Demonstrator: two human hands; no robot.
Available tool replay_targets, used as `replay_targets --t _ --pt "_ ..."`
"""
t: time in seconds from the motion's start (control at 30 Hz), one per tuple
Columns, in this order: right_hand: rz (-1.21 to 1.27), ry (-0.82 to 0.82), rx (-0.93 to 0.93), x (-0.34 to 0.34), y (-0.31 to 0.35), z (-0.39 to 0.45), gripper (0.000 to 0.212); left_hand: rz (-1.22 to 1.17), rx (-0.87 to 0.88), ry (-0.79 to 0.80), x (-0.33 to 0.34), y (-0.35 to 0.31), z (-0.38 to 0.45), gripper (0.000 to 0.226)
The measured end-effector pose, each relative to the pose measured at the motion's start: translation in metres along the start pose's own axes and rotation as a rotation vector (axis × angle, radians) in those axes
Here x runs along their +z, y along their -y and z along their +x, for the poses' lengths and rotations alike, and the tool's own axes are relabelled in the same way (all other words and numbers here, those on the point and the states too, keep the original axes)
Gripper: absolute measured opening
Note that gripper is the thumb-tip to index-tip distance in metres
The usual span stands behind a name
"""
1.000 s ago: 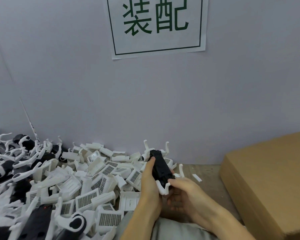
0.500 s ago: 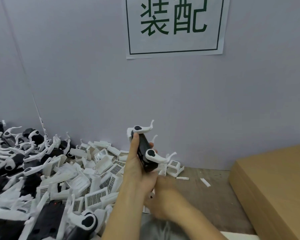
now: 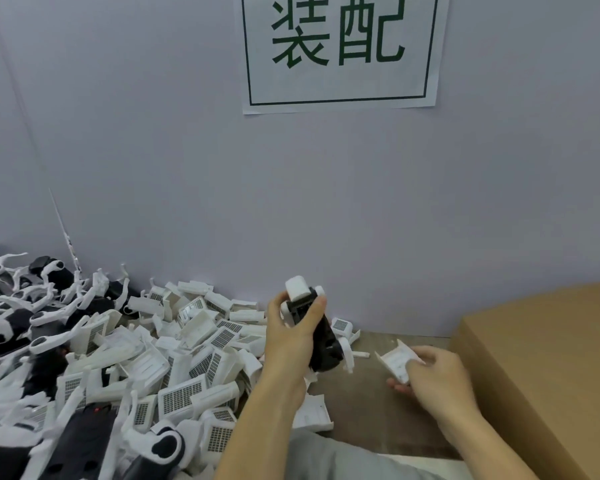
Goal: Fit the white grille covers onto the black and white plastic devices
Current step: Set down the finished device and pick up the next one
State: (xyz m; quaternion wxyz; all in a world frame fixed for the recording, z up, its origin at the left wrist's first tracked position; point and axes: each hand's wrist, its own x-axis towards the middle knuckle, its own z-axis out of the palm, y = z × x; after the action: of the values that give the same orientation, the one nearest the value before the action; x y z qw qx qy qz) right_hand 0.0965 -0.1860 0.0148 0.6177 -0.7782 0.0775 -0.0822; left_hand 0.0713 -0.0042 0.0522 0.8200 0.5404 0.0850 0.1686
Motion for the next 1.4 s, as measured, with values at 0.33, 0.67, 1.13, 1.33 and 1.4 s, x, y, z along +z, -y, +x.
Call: replay_targets --t 0.33,0.67,1.13,1.33,1.4 --pt "-0.179 0.167 -0.765 0.028 0.018 -0.028 0.035 0.144 -0.038 0.136 0.022 0.030 -0.003 0.022" --pt "-0.120 0.042 -0.820 0.034 0.012 -0.023 0.019 0.140 0.146 0.141 0.022 0.035 -0.003 0.033" --pt "0.321 0.190 -0.259 0.029 0.011 -0.012 0.024 0.274 0.323 0.269 0.026 0.036 -0.013 0.034" --pt "0.302 0.148 -0.275 0.033 0.012 -0.014 0.022 0.313 0.342 0.220 0.027 0.038 -0.013 0.031" --pt "0.282 0.213 -0.258 0.032 0.012 -0.014 0.020 0.354 0.359 0.193 0.027 0.039 -0.014 0.031"
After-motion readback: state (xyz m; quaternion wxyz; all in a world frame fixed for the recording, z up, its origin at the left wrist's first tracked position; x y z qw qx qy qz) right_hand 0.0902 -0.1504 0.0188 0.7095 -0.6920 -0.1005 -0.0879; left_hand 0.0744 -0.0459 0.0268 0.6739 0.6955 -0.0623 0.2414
